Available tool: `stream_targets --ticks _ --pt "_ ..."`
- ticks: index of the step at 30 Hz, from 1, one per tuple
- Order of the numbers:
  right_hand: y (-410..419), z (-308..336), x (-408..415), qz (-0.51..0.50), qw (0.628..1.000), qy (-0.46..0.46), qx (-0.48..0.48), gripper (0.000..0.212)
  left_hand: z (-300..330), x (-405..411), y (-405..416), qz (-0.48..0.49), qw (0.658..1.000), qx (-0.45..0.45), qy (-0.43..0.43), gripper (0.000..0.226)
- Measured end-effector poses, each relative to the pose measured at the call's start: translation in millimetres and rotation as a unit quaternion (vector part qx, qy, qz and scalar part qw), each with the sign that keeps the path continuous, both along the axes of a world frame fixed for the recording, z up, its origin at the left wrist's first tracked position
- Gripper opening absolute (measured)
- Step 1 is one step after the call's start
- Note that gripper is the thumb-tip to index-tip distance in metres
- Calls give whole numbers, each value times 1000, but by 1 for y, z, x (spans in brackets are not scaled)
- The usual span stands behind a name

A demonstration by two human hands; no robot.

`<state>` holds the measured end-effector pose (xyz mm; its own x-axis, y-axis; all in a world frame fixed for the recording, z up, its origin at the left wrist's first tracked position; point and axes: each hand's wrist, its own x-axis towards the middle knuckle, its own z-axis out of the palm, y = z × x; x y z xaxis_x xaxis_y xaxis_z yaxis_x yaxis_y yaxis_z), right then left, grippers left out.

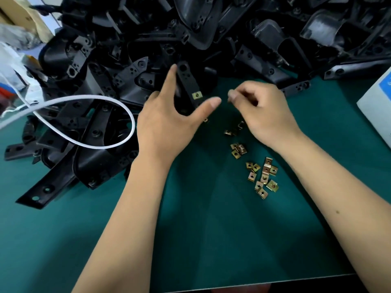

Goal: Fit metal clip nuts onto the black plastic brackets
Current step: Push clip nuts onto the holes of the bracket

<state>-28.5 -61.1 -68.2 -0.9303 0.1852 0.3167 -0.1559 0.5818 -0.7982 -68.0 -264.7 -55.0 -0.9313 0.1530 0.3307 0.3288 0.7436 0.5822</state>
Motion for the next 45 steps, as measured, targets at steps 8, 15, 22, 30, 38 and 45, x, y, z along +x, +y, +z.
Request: stream_targets --ticks 8,15,22,30,38,45 --pt "-26 -3 -1 30 948 -63 310 42 2 -6 -9 20 991 126 -28 94" --pt "-36 6 0 74 951 -29 300 18 -4 -4 -6 5 995 97 -33 98" --pt "-25 5 2 57 972 -50 220 11 -7 0 -1 -64 996 49 -37 101" --pt "1 4 2 22 989 -75 -129 18 -12 10 12 -117 991 -64 -14 99" --pt "1 -3 -4 41 952 -97 -287 11 -17 9 14 -105 991 -80 1 97" --pt "5 0 -6 34 923 -111 -368 20 -15 11 14 -108 991 -82 -5 99"
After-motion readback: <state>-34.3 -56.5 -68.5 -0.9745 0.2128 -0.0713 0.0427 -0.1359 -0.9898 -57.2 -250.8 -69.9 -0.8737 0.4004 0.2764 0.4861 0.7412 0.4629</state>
